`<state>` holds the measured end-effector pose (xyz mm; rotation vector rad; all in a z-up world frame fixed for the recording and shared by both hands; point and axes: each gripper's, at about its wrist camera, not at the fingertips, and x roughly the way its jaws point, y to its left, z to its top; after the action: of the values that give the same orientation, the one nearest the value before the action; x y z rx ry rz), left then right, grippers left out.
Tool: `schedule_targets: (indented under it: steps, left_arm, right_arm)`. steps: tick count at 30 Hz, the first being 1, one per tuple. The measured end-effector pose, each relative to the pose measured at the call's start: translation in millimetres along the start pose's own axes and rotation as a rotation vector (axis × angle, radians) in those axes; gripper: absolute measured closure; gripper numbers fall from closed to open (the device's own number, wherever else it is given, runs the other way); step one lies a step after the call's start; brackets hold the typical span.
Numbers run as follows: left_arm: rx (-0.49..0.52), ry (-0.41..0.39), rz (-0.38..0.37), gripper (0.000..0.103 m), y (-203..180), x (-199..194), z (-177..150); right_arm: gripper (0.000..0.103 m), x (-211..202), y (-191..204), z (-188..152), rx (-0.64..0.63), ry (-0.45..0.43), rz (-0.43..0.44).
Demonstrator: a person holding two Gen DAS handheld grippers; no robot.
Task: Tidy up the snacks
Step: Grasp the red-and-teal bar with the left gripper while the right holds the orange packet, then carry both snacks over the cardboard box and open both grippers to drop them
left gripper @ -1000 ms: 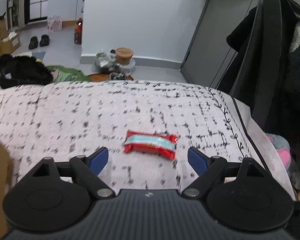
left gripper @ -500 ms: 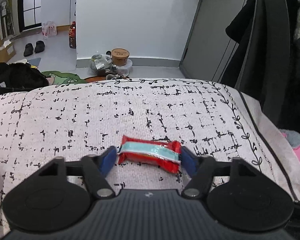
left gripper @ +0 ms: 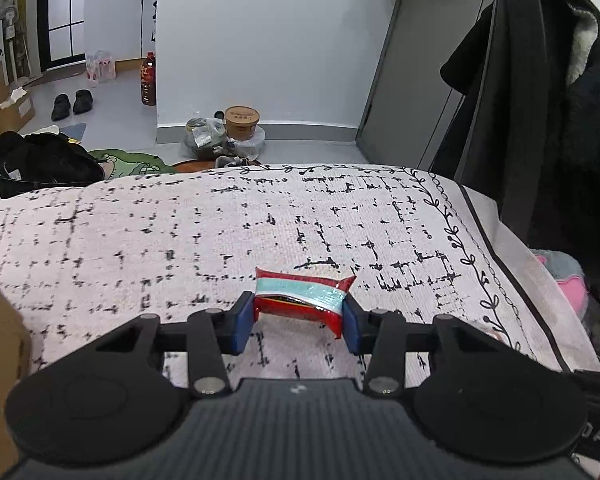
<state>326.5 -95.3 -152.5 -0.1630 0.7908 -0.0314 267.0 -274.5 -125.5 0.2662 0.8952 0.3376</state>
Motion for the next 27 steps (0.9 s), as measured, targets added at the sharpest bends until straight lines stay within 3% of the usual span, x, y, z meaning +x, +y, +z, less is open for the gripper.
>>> schedule_targets:
  steps: [19, 27]
  left_arm:
    - [-0.038, -0.074, 0.019, 0.059, 27.5, -76.7, 14.3]
    - [-0.100, -0.094, 0.058, 0.059, 47.6, -111.6, 21.1]
  right_arm:
    - [0.085, -3.1, 58.5, 15.3, -0.033, -0.084, 0.106]
    - [0.085, -5.8, 77.9, 27.8, -0.055, -0.120, 0.146]
